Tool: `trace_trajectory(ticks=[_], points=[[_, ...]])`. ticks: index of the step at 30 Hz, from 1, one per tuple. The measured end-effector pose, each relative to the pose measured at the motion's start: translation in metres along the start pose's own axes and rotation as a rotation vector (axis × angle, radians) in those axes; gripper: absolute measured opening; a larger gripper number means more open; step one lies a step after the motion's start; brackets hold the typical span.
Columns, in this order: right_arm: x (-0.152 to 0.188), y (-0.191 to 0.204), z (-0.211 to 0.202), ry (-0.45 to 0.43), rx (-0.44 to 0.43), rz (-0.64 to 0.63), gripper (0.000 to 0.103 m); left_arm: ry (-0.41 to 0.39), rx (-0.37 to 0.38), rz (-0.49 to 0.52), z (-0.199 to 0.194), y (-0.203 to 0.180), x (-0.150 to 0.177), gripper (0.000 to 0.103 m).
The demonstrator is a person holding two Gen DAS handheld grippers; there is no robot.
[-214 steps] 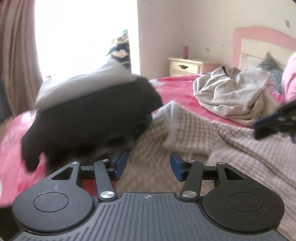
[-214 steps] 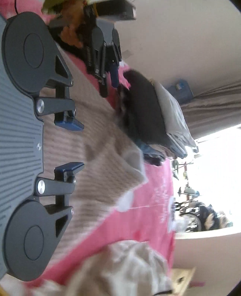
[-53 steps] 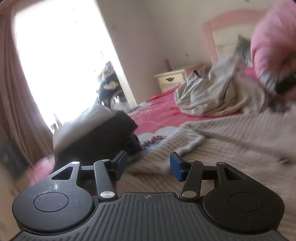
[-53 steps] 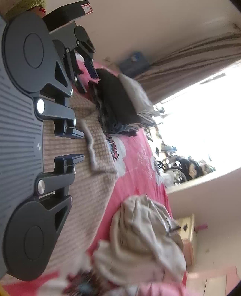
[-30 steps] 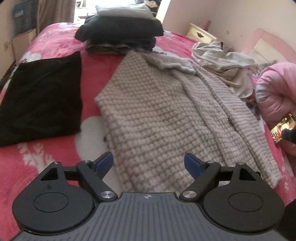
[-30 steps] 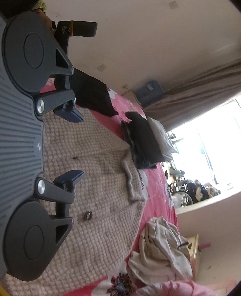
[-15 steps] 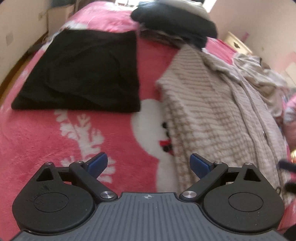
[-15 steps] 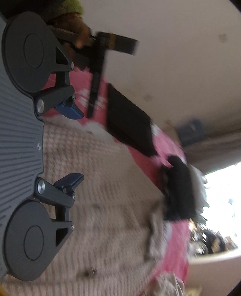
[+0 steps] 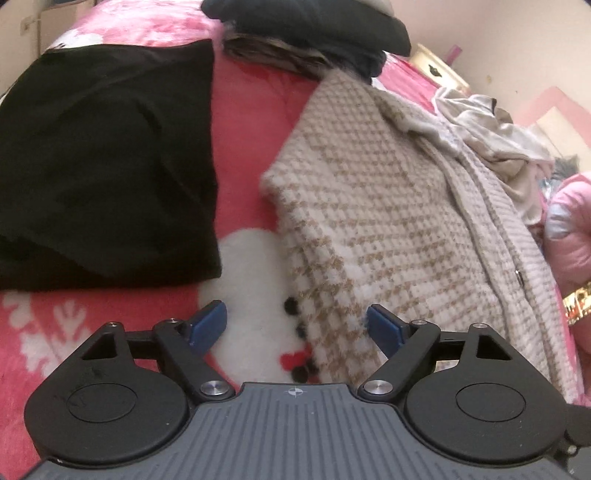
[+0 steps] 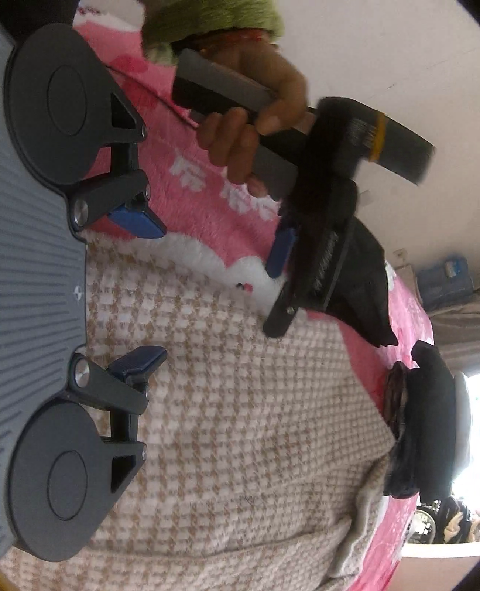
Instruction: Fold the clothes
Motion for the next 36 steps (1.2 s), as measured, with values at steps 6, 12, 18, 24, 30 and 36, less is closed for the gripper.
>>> trace_trajectory(ticks=[6,12,18,24,30,36], points=[[-0.001,0.009,0.015,-0.027,0.112,-0.038,0.071,0.098,0.138,-0.047,0.001,-0.009,0.004,0.074],[-0.002,0.026,0.024,-0.027,0.155,-0.118,0.075,0.174,0.262,-0.183,0.0,-0.017,0.01,0.068],[0.003,0.033,0.032,-0.015,0.241,-0.164,0.076,0.162,0.33,-0.255,-0.009,-0.03,0.003,0.068],[0.012,0.034,0.037,0.0,0.334,-0.191,0.077,0.168,0.406,-0.334,-0.011,-0.04,-0.007,0.068],[0.022,0.036,0.034,0.02,0.404,-0.228,0.071,0.165,0.441,-0.367,-0.011,-0.045,-0.011,0.069],[0.024,0.024,0.016,0.005,0.428,-0.198,0.037,0.111,0.403,-0.326,-0.013,-0.039,-0.01,0.069]])
Point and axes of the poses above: each gripper's, at about its wrist camera, not at the fingertips, and z roughly the way its jaws point, y to its left, x to its underside, the point moved 8 cm from there along z, roughly the way its jaws point, and after that the axes turned 2 degrees about z, right-handed, at the moved point
